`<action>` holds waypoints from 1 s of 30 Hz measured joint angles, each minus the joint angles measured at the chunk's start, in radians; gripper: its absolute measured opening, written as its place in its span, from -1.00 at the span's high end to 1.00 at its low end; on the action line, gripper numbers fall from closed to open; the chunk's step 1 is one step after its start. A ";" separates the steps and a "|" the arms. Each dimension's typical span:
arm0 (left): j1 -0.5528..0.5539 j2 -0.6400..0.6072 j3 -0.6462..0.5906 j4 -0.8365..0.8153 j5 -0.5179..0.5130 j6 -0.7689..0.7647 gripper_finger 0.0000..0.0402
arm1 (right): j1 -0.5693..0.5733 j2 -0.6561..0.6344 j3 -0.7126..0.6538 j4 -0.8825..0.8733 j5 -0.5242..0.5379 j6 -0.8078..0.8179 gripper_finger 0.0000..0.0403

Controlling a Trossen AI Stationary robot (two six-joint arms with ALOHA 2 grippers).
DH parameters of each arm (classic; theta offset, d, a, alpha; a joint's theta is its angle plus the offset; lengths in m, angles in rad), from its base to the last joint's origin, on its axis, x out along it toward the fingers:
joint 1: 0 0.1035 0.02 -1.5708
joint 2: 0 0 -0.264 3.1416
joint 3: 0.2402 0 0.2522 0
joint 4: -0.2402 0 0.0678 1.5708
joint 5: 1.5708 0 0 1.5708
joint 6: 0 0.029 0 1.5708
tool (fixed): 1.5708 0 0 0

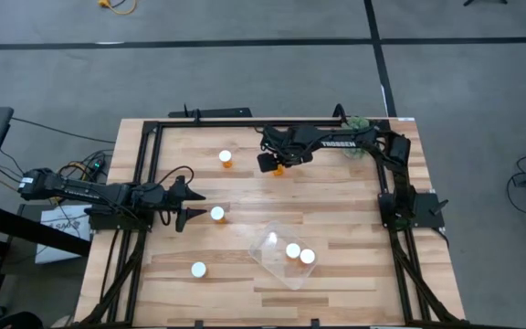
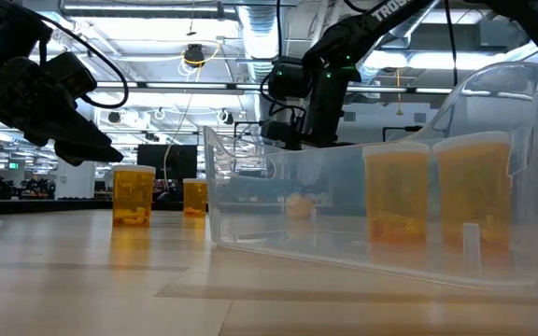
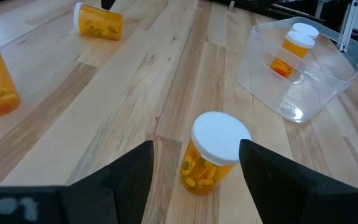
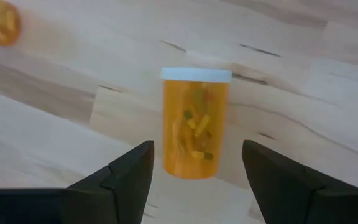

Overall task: Pick and place pill bottles into a basket
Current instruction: Put the orange pill bottle into the transparent container

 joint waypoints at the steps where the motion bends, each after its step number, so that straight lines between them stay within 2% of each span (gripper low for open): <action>1: 0.000 0.000 0.000 0.000 0.000 0.000 -0.13 | 0.000 0.000 0.000 0.011 -0.003 -0.007 -0.19; 13: 0.000 0.000 0.000 0.000 0.000 0.000 -0.13 | -0.017 0.000 0.000 0.053 -0.016 -0.039 -0.19; 15: 0.000 0.000 0.000 0.000 0.000 0.000 -0.13 | -0.015 0.024 0.003 0.071 -0.021 -0.043 -0.19; 19: 0.000 0.000 0.000 0.000 0.000 0.000 -0.13 | -0.004 0.082 -0.001 0.097 -0.095 -0.049 -0.19; 30: 0.000 0.000 0.000 0.000 0.000 0.000 -0.13 | 0.033 0.116 0.002 0.126 -0.092 -0.063 -0.17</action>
